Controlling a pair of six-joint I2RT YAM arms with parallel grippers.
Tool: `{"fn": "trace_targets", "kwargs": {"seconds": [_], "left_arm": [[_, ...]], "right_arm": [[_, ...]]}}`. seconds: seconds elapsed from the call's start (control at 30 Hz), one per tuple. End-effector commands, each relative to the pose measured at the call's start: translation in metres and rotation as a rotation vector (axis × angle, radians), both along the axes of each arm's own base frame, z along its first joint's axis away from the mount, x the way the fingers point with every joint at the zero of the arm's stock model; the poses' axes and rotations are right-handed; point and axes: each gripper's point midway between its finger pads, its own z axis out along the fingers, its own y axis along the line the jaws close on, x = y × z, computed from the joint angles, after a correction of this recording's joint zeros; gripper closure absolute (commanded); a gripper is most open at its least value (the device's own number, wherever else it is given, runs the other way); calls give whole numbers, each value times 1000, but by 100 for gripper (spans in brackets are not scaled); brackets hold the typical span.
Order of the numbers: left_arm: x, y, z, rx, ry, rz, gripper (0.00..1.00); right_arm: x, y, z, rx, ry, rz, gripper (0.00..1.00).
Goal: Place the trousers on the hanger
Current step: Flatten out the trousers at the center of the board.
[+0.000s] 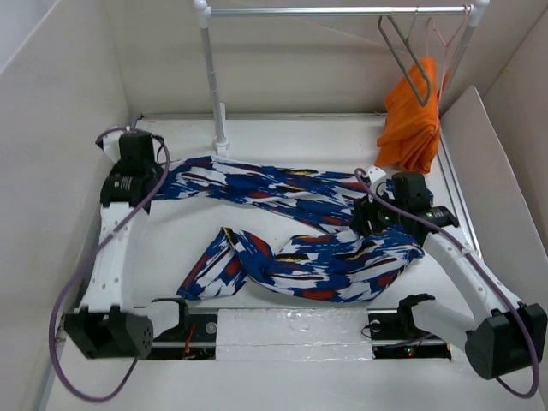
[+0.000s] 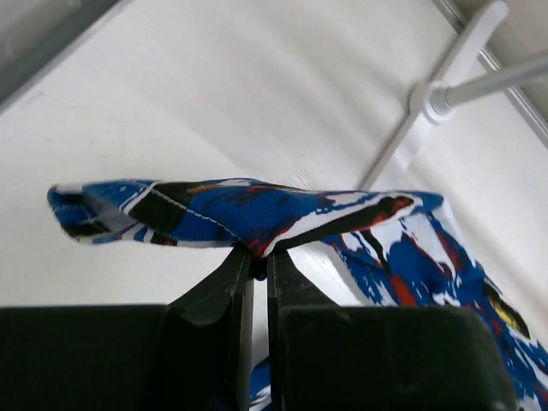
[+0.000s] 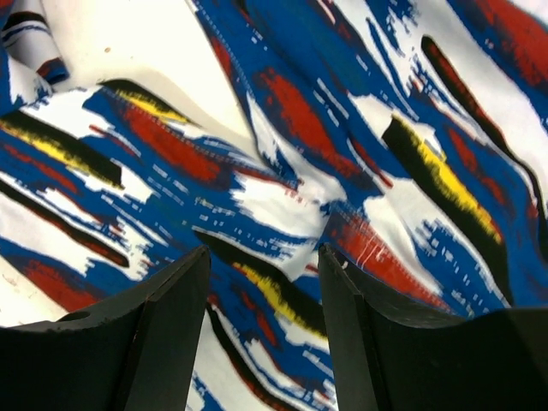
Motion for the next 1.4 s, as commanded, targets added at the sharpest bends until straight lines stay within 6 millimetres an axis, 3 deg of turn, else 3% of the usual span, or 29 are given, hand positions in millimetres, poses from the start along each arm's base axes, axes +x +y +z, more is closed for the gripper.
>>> {"fn": "trace_targets", "kwargs": {"seconds": [0.0,0.07,0.1,0.17,0.2,0.23,0.27,0.3,0.33,0.37,0.43,0.47,0.53,0.57,0.6,0.63,0.67,0.7,0.73,0.77,0.83,0.87,0.97,1.03,1.07,1.13,1.23,1.33,1.37], "left_arm": [[48,20,13,71,21,25,100],[78,33,23,49,-13,39,100],[105,40,25,47,-17,51,100],[136,53,18,39,-3,62,100],[170,57,4,33,37,59,100],[182,66,-8,37,82,80,85],[205,73,-50,47,238,88,46],[205,73,-50,47,239,88,46],[200,75,-65,52,317,89,35],[207,77,-75,59,338,89,25],[209,78,-72,65,294,92,19],[189,74,-69,65,286,84,19],[187,64,-53,54,173,53,17],[162,49,-49,46,163,32,16],[152,38,-47,27,148,6,19],[145,23,-46,4,116,-34,21],[116,6,-57,-28,128,-77,23],[103,-23,-65,-76,138,-147,23],[88,-37,-74,-102,142,-183,23],[58,-47,-88,-123,168,-208,23],[29,-64,-99,-212,185,-240,21],[4,-67,-104,-239,192,-242,20],[-33,-74,-102,-311,165,-218,18],[-44,-74,-98,-332,147,-196,17],[-48,-75,-96,-339,135,-199,17],[-54,-79,-101,-357,165,-217,17],[-58,-77,-105,-335,195,-230,18],[-43,-46,-94,-170,177,-157,19],[-30,-34,-77,-104,155,-125,18]], "right_arm": [[27,11,31,14,-105,39,41],[33,11,36,14,-109,32,41],[34,11,38,12,-115,24,41],[41,13,41,33,-124,4,41],[44,14,46,38,-134,0,40],[45,17,47,33,-131,4,38],[53,15,52,-1,-124,-13,33],[48,14,47,-9,-97,-12,33],[47,14,44,-36,-77,-1,32],[48,10,45,-68,-79,-23,32],[44,5,44,-93,-81,-50,33],[41,-3,48,-108,-107,-80,48],[39,-13,40,-115,-110,-110,73],[34,-8,42,-86,-120,-90,100],[35,-7,42,-67,-132,-84,100],[30,-3,33,-56,-121,-51,100],[21,18,32,-12,-112,39,100],[17,29,26,-6,-91,84,100],[13,39,24,-10,-84,131,100],[4,56,21,-28,-78,194,94],[2,62,13,-91,-49,218,79],[5,65,18,-102,-69,221,65],[7,83,30,-46,-104,273,45],[2,103,30,-32,-93,336,39],[2,114,39,-25,-110,372,36],[-17,139,35,-49,-90,466,34],[-23,153,26,-95,-81,475,35],[-31,150,22,-60,-84,464,35],[-31,152,28,-30,-109,461,35]]}}
